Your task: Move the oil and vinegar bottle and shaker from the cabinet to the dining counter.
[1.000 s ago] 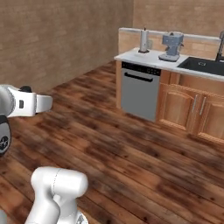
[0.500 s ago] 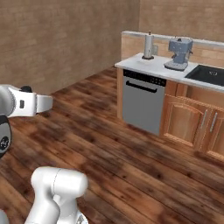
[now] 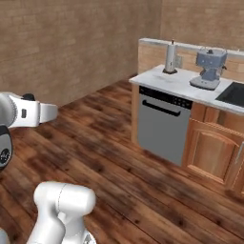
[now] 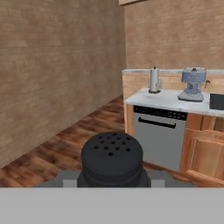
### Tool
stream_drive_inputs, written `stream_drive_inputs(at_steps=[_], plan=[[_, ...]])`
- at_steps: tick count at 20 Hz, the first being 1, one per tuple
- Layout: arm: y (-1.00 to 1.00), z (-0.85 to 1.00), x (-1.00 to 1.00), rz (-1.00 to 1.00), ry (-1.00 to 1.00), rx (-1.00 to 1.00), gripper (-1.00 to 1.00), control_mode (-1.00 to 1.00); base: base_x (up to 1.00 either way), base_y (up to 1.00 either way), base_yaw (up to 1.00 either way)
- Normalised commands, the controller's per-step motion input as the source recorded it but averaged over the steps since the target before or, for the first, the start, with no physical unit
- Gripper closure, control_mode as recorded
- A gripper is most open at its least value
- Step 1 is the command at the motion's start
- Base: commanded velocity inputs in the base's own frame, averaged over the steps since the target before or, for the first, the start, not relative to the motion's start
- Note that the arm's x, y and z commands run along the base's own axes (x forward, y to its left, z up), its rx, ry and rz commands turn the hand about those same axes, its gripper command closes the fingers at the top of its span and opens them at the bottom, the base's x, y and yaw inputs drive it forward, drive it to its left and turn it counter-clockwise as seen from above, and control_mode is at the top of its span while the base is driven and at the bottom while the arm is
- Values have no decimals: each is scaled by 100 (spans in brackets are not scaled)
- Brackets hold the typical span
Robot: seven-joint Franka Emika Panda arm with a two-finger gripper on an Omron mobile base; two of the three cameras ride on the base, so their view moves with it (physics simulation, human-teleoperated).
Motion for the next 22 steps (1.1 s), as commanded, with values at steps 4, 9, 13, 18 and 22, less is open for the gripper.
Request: stream_drive_inputs(at_steps=[4, 9, 13, 18, 22], plan=[[0, 0, 0, 0, 0, 0, 100, 100, 94, 15, 4], [0, 0, 0, 0, 0, 0, 100, 100, 94, 16, 2], [0, 0, 0, 0, 0, 0, 100, 100, 94, 21, 1], [0, 0, 0, 0, 0, 0, 100, 100, 94, 32, 0], [0, 0, 0, 0, 0, 0, 100, 100, 94, 40, -1]])
